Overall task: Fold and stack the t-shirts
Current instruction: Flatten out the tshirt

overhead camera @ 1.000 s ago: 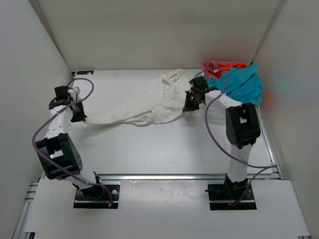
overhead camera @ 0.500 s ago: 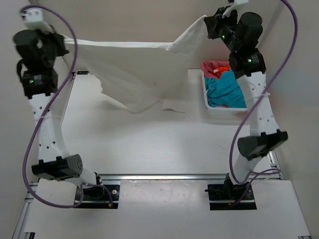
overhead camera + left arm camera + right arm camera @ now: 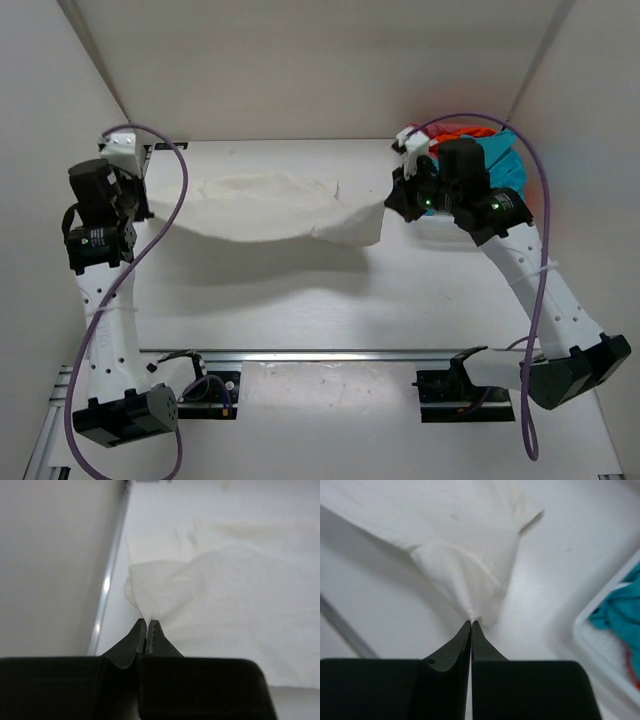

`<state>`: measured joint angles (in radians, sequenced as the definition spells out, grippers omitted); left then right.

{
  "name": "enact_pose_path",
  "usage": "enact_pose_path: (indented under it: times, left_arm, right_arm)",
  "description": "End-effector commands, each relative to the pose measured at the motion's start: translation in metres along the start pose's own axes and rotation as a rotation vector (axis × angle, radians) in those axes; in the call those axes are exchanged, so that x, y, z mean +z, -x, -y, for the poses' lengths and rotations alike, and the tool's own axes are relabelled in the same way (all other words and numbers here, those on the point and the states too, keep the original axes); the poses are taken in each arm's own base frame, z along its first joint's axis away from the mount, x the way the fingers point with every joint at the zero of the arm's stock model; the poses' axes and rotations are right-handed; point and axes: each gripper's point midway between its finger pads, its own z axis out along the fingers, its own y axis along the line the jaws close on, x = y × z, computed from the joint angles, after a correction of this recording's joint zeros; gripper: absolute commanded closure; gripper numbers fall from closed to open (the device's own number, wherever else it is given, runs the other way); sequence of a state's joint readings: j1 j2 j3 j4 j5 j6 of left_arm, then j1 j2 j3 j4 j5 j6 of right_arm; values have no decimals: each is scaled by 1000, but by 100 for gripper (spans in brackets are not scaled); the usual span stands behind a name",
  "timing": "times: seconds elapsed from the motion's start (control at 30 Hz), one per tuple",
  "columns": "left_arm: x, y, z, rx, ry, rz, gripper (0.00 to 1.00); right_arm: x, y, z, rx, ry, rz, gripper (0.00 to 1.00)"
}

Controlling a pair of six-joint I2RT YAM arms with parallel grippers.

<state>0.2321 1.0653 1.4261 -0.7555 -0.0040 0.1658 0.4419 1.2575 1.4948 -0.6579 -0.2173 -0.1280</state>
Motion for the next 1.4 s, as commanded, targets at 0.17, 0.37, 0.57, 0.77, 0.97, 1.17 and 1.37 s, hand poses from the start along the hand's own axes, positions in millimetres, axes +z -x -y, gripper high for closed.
enact_pose_path:
  times: [0.17, 0.37, 0.57, 0.77, 0.97, 1.17, 1.37]
  left_arm:
    - [42, -157, 74, -51, -325, -546, 100]
    - [137, 20, 67, -98, -260, -201, 100]
    - [40, 246, -1, -141, 12, 690, 100]
    - [-26, 278, -23, -123, -15, 849, 100]
    - [-24, 170, 8, 0, -96, 629, 100]
    - [-6, 18, 19, 77, -68, 237, 100]
    - [-30, -91, 13, 144, -24, -83, 100]
  right_arm:
    - [49, -57, -8, 167, 249, -222, 100]
    - [108, 117, 145, 37, -121, 167, 100]
    - [0, 292, 205, -240, -663, 760, 100]
    - [-93, 337, 150, -360, -760, 986, 100]
    - [-38, 254, 107, -351, -591, 697, 100]
    - [3, 68, 16, -438, -349, 314, 100]
    - [-7, -102, -62, -370, 135, -156, 100]
